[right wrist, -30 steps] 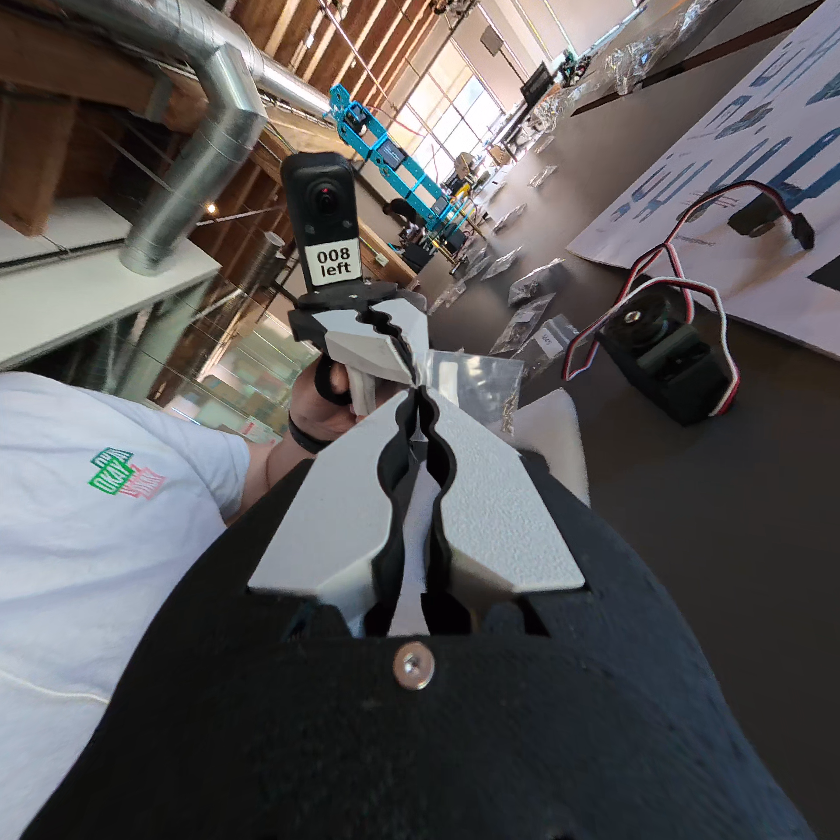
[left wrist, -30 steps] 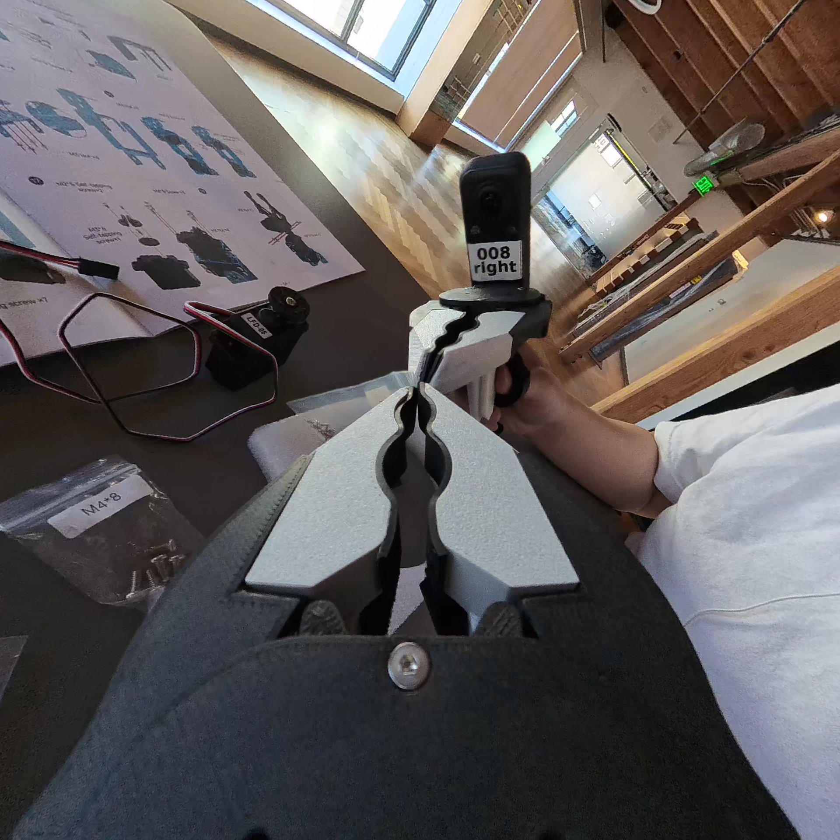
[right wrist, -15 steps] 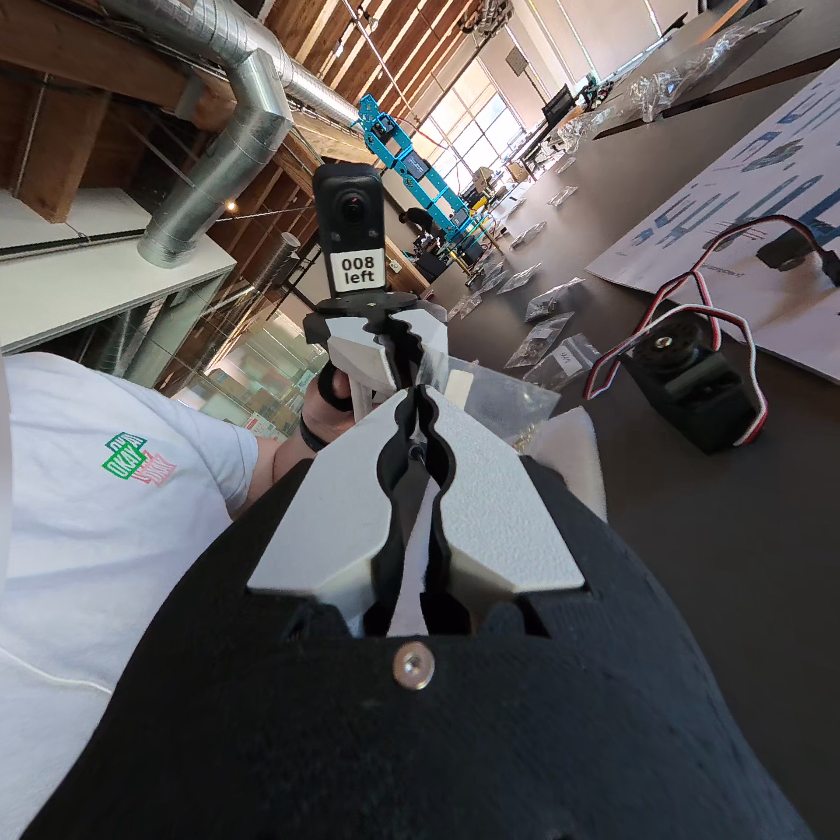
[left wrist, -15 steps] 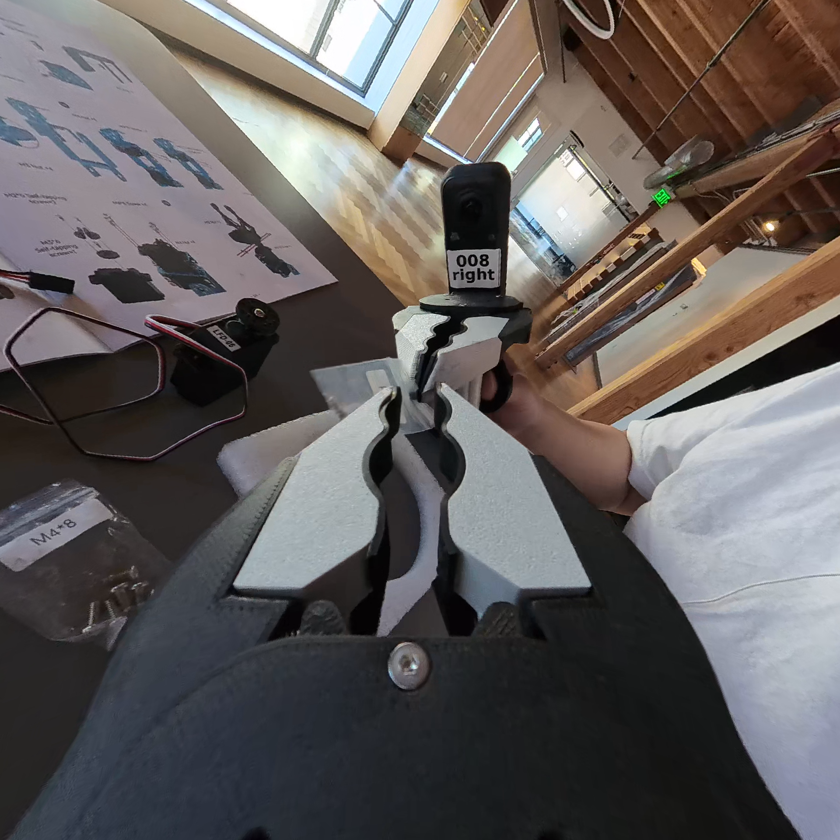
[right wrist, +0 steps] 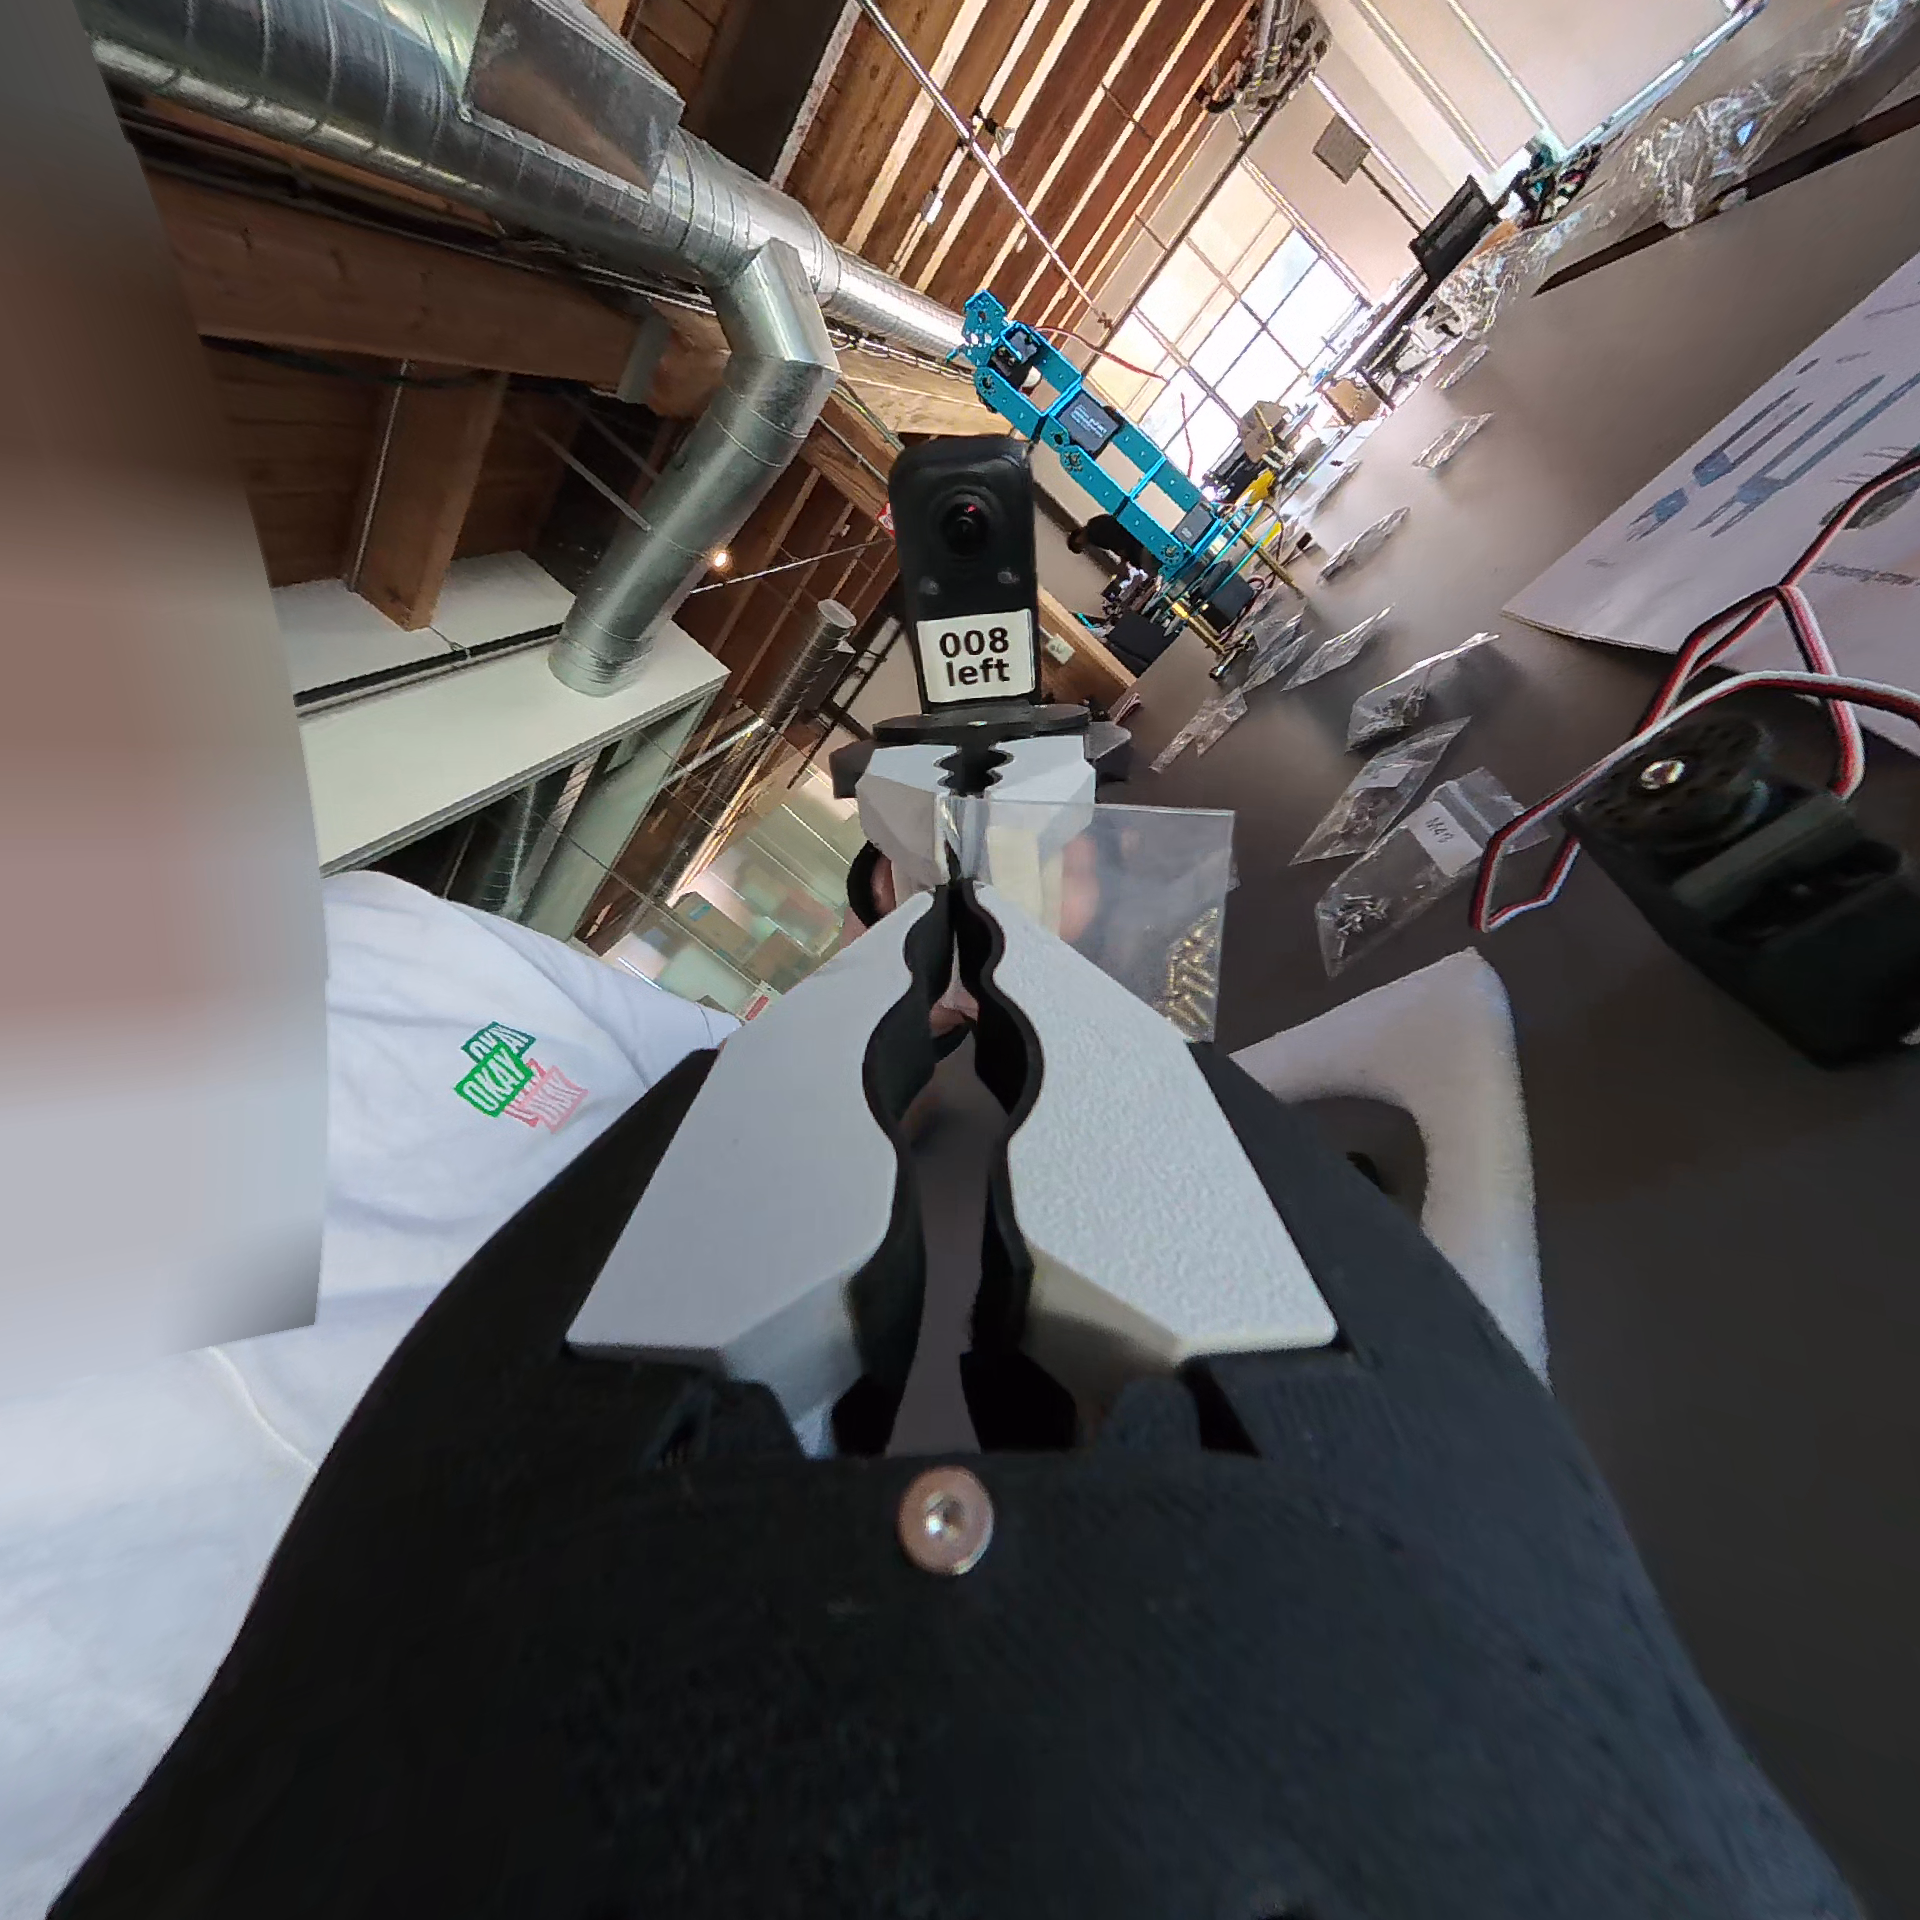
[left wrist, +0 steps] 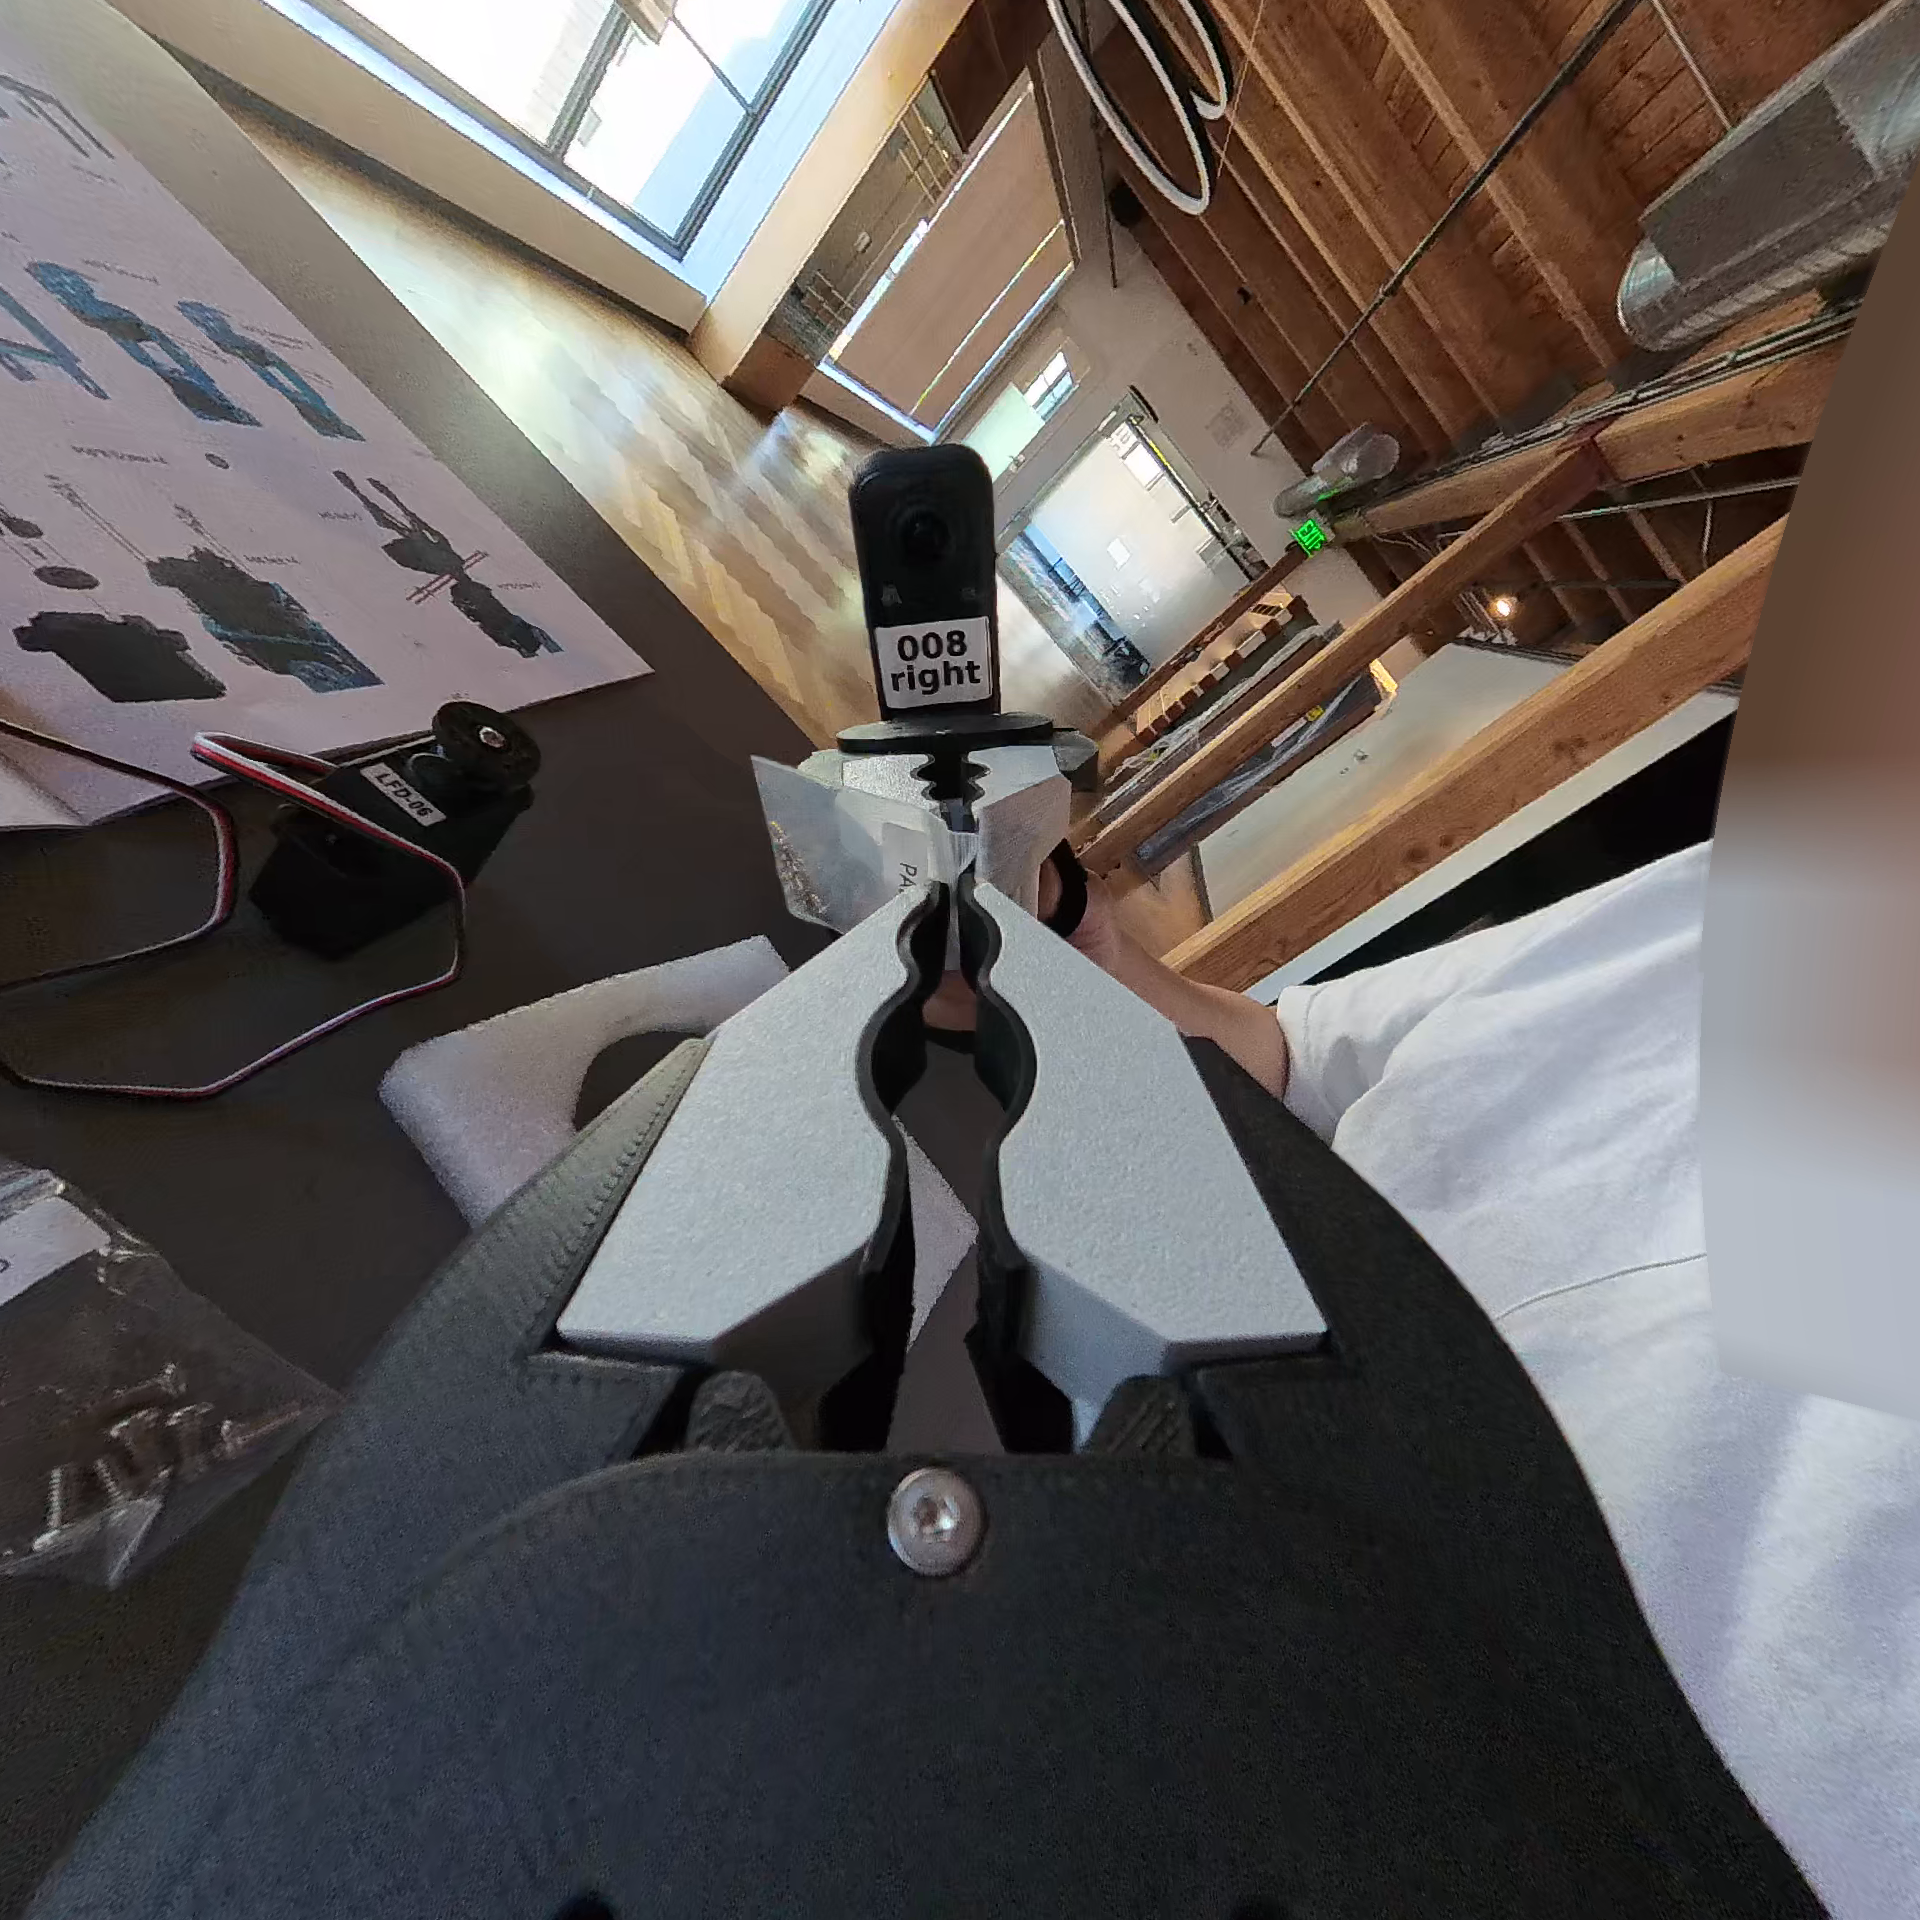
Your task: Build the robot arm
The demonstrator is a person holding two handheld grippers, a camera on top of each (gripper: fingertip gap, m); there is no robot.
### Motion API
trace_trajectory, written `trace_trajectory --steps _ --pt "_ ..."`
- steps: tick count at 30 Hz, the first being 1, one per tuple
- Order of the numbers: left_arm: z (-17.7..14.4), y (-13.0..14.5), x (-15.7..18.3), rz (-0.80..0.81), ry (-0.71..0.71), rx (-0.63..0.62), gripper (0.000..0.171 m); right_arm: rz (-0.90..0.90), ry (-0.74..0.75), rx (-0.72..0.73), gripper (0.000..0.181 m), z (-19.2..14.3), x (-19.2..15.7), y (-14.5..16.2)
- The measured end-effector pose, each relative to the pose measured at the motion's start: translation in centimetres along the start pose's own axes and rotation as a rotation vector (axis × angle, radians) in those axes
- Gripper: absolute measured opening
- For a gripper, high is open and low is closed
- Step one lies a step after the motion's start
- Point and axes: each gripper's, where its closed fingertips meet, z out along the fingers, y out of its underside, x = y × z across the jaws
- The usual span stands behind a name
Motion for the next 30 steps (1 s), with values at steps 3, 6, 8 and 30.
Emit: trace_trajectory --steps 3,6,8,30 --pt "-0.1 0.2 -0.3 0.01 -0.022 -0.016 0.0 0.013 0.016 -0.009 0.0 0.0 0.3 0.2" --pt "-0.1 0.2 -0.5 0.004 -0.031 -0.02 0.0 0.026 0.025 -0.008 0.0 0.0 0.6 0.2" --pt "-0.1 0.3 -0.6 -0.001 -0.033 -0.023 0.0 0.033 0.03 -0.005 0.0 0.0 0.7 0.2" --pt "0.2 0.5 0.6 -0.071 0.079 -0.026 0.001 0.156 -0.097 -0.006 0.0 -0.3 -0.5 0.4"
